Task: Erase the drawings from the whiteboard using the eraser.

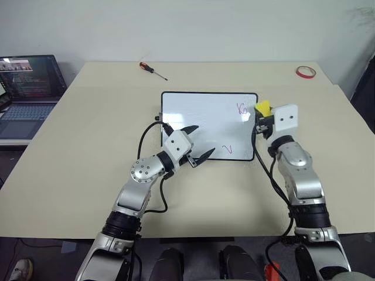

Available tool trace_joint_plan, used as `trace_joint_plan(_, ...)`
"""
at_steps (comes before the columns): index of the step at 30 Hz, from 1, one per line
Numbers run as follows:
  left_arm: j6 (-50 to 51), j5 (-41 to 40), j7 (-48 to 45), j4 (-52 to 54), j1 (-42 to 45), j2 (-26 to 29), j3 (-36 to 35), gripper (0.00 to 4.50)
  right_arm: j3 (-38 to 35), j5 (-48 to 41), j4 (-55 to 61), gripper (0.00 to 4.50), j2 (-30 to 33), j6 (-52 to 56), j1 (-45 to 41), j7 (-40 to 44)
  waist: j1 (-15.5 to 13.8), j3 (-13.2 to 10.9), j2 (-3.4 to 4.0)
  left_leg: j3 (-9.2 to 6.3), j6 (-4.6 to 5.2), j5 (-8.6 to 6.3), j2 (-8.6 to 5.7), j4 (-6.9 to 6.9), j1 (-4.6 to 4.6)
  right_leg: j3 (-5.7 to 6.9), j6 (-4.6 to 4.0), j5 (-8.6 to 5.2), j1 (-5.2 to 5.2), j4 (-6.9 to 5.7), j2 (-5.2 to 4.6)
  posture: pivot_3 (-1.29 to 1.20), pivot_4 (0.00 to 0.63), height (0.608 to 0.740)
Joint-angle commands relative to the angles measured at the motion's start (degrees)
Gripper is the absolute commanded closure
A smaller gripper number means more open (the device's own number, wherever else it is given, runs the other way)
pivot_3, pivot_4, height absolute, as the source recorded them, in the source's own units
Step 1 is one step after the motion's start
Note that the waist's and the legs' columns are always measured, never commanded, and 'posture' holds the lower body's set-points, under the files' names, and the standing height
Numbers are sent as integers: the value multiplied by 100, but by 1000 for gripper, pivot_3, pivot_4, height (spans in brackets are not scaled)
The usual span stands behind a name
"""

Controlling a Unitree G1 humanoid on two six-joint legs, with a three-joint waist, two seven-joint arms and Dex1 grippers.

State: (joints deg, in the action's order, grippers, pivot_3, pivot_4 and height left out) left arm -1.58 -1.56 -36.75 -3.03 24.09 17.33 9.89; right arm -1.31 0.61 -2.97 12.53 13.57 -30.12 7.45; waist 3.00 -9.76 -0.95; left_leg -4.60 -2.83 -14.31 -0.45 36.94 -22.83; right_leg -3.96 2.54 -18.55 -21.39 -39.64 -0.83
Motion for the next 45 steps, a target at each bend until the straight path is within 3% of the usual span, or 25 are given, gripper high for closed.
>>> trace_joint_plan(1, -113, 13, 59, 99, 88, -26, 4, 0, 82, 19, 18, 3341, -74, -223, -153, 29, -1, 0, 0, 0, 0, 0, 1, 0, 0, 1, 0, 0, 0, 1, 0, 0, 150, 740)
trace_joint_plan(25, -62, 35, 38, 94, 158, -16, 15, 0, 238, 20, -787, 3341, -235, -493, -708, 186, 10, 0, 0, 0, 0, 0, 1, 0, 0, 0, 0, 0, -1, 0, -3, 0, 150, 740)
trace_joint_plan(35, -95, 56, 107, 41, 171, -120, 49, 0, 289, 138, -1069, 3341, -148, -163, -876, 235, 12, 0, 0, 0, 0, 0, 1, 0, 0, 0, 0, 0, -1, 0, -6, 0, 150, 740)
trace_joint_plan(45, -108, 41, 165, 78, 104, -160, 97, 0, 347, 111, -539, 3341, -104, 641, -625, 380, 14, 0, 0, -1, 0, 0, 1, 3, 4, 0, 0, 0, 1, -9, -7, 0, 150, 740)
